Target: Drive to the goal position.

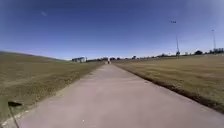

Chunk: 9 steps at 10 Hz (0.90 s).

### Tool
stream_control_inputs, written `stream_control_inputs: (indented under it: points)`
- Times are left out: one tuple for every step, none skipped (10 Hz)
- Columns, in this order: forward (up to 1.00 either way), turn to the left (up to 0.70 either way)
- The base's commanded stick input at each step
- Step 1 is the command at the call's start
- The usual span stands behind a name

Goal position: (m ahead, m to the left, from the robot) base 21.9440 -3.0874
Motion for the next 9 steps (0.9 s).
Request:
stream_control_inputs:
  points:
    - [1.0,0.0]
    - [1.0,0.0]
    - [1.0,0.0]
    - [1.0,0.0]
    - [1.0,0.0]
    - [1.0,0.0]
    - [1.0,0.0]
    - [1.0,0.0]
    - [1.0,0.0]
